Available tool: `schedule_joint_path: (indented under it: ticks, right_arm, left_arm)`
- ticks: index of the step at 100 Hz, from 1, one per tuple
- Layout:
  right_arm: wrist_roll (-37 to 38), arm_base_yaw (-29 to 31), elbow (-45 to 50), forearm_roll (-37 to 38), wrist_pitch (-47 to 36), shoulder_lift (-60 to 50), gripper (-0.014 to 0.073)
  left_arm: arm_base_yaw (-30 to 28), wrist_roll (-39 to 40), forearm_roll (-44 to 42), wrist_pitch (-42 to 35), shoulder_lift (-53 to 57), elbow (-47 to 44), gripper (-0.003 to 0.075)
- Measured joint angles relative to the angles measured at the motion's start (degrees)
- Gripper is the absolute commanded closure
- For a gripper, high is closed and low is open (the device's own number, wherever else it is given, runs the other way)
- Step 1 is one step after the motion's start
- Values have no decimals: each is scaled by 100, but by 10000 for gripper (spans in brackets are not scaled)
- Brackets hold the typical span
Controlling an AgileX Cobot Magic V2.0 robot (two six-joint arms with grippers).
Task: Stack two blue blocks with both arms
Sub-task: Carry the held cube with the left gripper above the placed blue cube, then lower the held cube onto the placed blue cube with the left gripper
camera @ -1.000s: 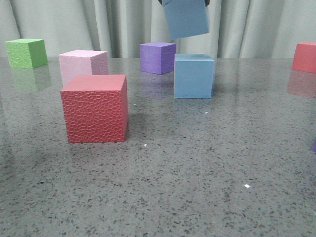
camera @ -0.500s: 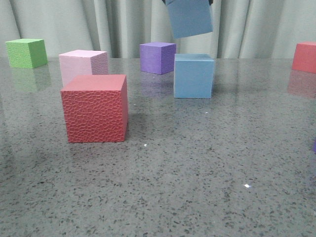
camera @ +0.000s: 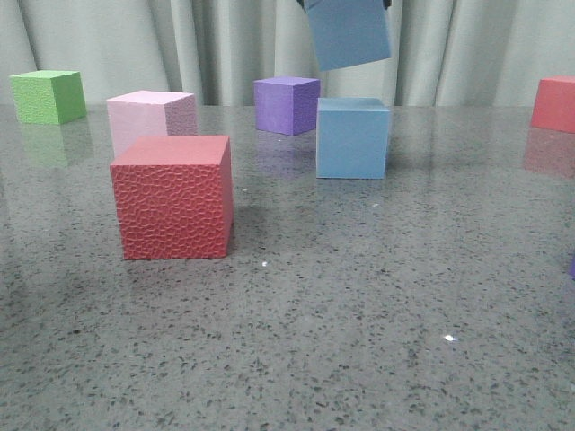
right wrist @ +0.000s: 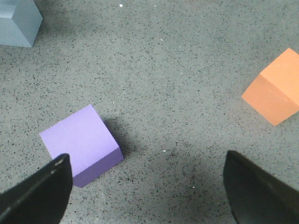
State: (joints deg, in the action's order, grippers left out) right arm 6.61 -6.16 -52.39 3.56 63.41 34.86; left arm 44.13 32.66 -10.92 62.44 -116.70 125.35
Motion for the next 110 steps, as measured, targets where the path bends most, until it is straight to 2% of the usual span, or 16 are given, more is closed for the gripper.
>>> schedule_joint_path:
  ticks: [51,110]
  right_arm:
    - [0,0,0,0,0,0,-53]
    - [0,0,0,0,0,0,-53]
  left_arm:
    - [305,398,-704,264,-11,0,512]
    - [343,659,-813,289,-89,0,512]
